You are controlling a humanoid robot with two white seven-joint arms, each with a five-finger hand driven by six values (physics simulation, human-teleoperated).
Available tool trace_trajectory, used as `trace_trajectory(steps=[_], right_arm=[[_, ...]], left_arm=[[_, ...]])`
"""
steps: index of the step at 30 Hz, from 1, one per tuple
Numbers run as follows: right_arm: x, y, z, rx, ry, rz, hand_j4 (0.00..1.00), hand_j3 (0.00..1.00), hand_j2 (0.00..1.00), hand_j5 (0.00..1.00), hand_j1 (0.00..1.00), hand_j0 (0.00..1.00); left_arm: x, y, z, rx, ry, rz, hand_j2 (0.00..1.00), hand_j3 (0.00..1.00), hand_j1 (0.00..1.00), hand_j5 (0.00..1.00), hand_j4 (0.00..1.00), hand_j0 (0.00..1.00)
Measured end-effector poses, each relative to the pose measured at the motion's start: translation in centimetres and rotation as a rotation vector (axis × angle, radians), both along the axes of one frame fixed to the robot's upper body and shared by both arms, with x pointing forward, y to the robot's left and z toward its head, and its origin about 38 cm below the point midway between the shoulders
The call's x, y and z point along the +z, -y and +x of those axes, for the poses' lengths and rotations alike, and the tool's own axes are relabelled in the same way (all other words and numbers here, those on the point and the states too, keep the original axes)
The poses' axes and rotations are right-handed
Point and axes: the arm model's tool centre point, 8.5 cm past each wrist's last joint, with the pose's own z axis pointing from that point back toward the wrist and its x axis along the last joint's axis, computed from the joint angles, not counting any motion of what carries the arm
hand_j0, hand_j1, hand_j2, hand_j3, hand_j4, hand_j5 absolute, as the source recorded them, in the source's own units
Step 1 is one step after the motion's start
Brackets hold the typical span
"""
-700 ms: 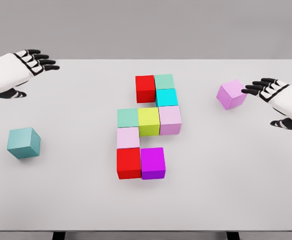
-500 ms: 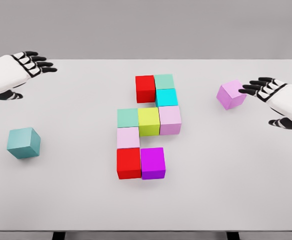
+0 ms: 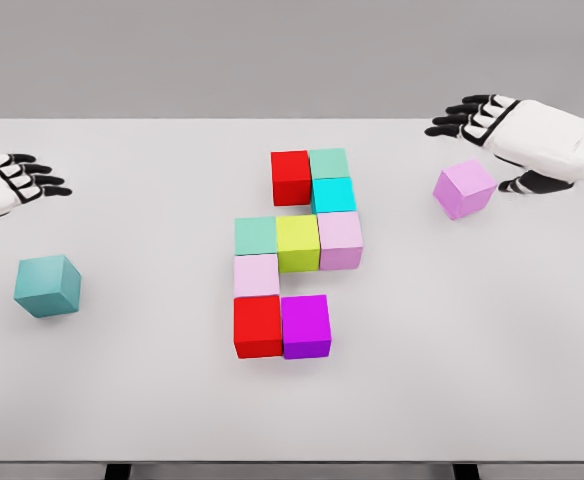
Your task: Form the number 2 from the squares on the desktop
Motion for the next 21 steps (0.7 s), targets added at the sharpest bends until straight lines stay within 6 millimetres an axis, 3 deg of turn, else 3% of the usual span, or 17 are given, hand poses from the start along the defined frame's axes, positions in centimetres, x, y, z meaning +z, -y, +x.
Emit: trace_trajectory(steps=[4,6,9,13,16,21], right_arm=[[0.1,0.3,2.8,-0.023,-0.037,-0.023,1.0,1.0,1.0,1.0,1.0,1.0],[-0.8,0.6,3.7,-0.041,-0.072,-0.051,1.0,1.0,1.0,1.0,1.0,1.0],[-2.7,1.4,4.2,-0.075,-0.114,-0.109,1.0,1.0,1.0,1.0,1.0,1.0],[-2.7,2.0,4.8,-0.105,-0.106,-0.172,1.0,1.0,1.0,1.0,1.0,1.0],[-1.5,2.0,5.9,-0.115,-0.085,-0.193,1.0,1.0,1.0,1.0,1.0,1.0],[-4.0,1.9,6.5,-0.119,-0.158,-0.229,1.0,1.0,1.0,1.0,1.0,1.0]], left_arm=[[-0.3,-0.4,-0.9,-0.005,-0.027,0.032,1.0,1.0,1.0,1.0,1.0,1.0],[0.0,-0.5,-1.2,-0.009,-0.029,0.045,1.0,1.0,1.0,1.0,1.0,1.0],[0.3,-0.3,-1.5,-0.021,-0.029,0.056,1.0,1.0,1.0,1.0,1.0,1.0],[-1.2,-0.1,-2.7,-0.037,-0.082,0.069,1.0,1.0,1.0,1.0,1.0,1.0],[-1.4,0.0,-3.0,-0.045,-0.092,0.073,1.0,1.0,1.0,1.0,1.0,1.0],[-2.1,0.3,-3.6,-0.056,-0.115,0.074,1.0,1.0,1.0,1.0,1.0,1.0]])
